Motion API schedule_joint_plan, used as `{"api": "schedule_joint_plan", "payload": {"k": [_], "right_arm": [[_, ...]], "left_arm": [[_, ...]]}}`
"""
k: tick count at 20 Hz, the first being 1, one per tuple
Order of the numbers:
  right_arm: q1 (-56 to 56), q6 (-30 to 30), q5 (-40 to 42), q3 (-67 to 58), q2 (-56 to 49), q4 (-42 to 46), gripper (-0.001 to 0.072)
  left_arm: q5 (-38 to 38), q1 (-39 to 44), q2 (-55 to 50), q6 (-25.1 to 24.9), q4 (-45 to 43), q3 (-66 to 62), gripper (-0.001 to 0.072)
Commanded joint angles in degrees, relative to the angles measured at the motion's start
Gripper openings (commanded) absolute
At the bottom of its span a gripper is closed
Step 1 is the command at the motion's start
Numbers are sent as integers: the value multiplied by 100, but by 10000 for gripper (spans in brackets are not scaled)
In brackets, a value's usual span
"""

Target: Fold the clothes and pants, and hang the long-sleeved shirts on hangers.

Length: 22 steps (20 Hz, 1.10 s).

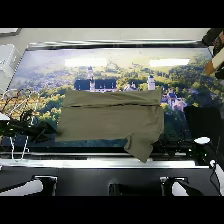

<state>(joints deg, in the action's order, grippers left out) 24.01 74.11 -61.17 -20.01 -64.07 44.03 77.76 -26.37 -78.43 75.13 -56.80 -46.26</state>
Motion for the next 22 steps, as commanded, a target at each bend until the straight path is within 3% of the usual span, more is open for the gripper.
{"api": "schedule_joint_plan", "payload": {"k": [1,12,13,14,15,19,21,22], "right_arm": [[-4,-7,-87,2,-2,-9,29],[-4,-111,-162,2,-2,-83,29],[-4,-111,-162,2,2,-83,29],[-4,-127,-162,2,2,-90,29],[-4,-157,-164,2,2,-114,29],[-4,-175,-219,2,2,-160,29],[-4,-195,-240,2,2,-162,29],[-4,-195,-254,2,2,-162,29]], "left_arm": [[-66,-44,24,-17,-118,131,614],[-472,-33,-133,92,120,586,592],[-544,-31,-136,122,155,586,549],[-610,-31,-136,136,155,586,345],[-688,-31,-136,144,155,586,284],[-933,-31,-136,243,151,586,284],[-922,-31,-136,240,153,586,216],[-883,-31,-133,227,155,586,76]]}}
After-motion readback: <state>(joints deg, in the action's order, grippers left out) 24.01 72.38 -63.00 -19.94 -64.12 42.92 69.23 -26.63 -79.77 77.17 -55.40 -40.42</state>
